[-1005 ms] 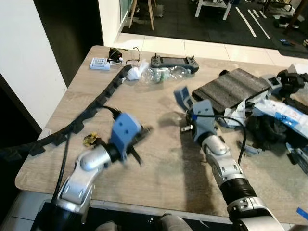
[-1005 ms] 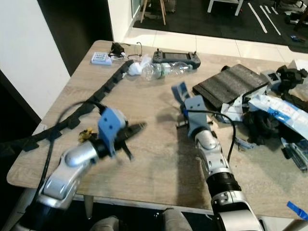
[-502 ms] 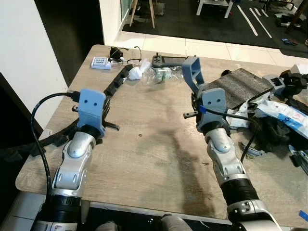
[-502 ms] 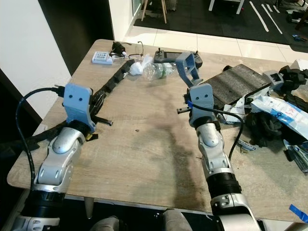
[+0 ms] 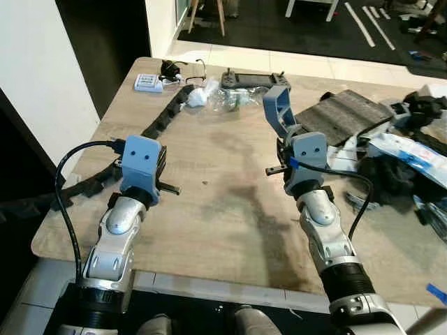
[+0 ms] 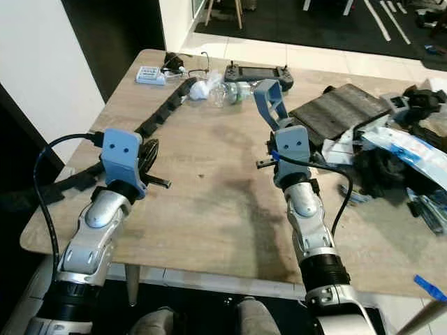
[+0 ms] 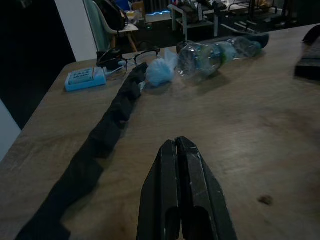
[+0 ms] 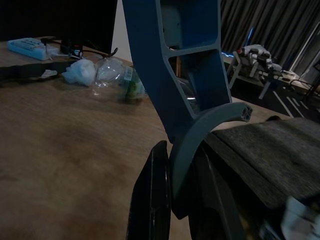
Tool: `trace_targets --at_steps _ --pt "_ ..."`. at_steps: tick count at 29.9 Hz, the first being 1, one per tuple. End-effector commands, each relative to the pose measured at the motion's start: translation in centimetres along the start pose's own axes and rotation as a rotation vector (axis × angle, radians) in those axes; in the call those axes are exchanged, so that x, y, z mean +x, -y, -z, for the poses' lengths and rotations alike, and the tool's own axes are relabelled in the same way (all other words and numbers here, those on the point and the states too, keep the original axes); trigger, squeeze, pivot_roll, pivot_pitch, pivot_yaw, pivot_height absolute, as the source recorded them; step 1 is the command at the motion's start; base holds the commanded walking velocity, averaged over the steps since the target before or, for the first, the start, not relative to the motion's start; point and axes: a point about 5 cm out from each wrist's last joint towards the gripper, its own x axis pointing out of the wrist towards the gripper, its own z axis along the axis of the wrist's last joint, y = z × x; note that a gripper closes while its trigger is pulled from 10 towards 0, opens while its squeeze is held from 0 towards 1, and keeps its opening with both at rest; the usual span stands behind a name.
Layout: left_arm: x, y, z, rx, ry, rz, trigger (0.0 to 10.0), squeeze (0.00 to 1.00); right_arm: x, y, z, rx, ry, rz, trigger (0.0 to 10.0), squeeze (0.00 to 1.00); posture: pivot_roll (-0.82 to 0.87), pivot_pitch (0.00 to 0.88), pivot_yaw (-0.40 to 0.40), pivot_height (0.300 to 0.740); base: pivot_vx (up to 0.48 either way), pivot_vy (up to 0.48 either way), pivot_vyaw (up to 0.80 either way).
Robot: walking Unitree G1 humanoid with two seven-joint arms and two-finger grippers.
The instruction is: Picking trash to rubbish bin
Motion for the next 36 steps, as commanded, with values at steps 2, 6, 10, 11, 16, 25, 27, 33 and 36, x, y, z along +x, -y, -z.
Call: trace_targets --at_steps 2,6,10,11,16,25,27,33,36 --pt "-0.16 0.43 0.32 0.002 -0.016 0.028 10.0 0.00 -0.19 -0.05 0.00 0.009 0.004 -0.003 10.0 0.00 0.04 0.087 -0.055 0.740 0.000 0.000 0.00" --pt "-0.31 0.94 0.77 0.015 -0.046 0.080 10.0 0.00 -0.22 -0.07 0.08 0.008 -0.001 -0.002 10.0 0.00 0.04 0.088 -0.055 0.740 0.000 0.000 0.00" --pt "-0.35 1.16 0.84 0.014 -0.049 0.093 10.0 0.00 -0.22 -0.08 0.11 0.009 -0.005 -0.001 10.0 0.00 0.04 0.087 -0.054 0.740 0.000 0.000 0.00" --pt "-0.34 1.19 0.83 0.013 -0.049 0.095 10.0 0.00 -0.21 -0.08 0.12 0.010 -0.006 0.000 10.0 0.00 0.04 0.087 -0.054 0.740 0.000 0.000 0.00" --pt "-0.29 1.27 0.84 0.019 -0.052 0.106 10.0 0.00 -0.23 -0.07 0.19 0.019 -0.011 0.007 10.0 0.00 0.04 0.086 -0.053 0.740 0.000 0.000 0.00" --pt "-0.23 1.16 0.82 0.019 -0.053 0.102 10.0 0.00 -0.26 0.01 0.23 0.025 -0.014 0.011 10.0 0.00 0.04 0.085 -0.051 0.740 0.000 0.000 -0.43" --pt "-0.20 1.10 0.76 0.020 -0.051 0.097 10.0 0.00 -0.23 0.02 0.17 0.025 -0.011 0.011 10.0 0.00 0.04 0.085 -0.050 0.740 0.000 0.000 -0.61" --pt "-0.11 0.89 0.65 0.016 -0.047 0.086 10.0 0.00 -0.06 0.12 -0.11 0.020 0.001 0.014 10.0 0.00 0.05 0.084 -0.049 0.740 0.000 0.000 -0.62" --pt "-0.08 0.75 0.63 0.015 -0.047 0.078 10.0 0.00 0.05 0.20 -0.28 0.018 0.007 0.015 10.0 0.00 0.05 0.081 -0.047 0.740 0.000 0.000 -0.63"
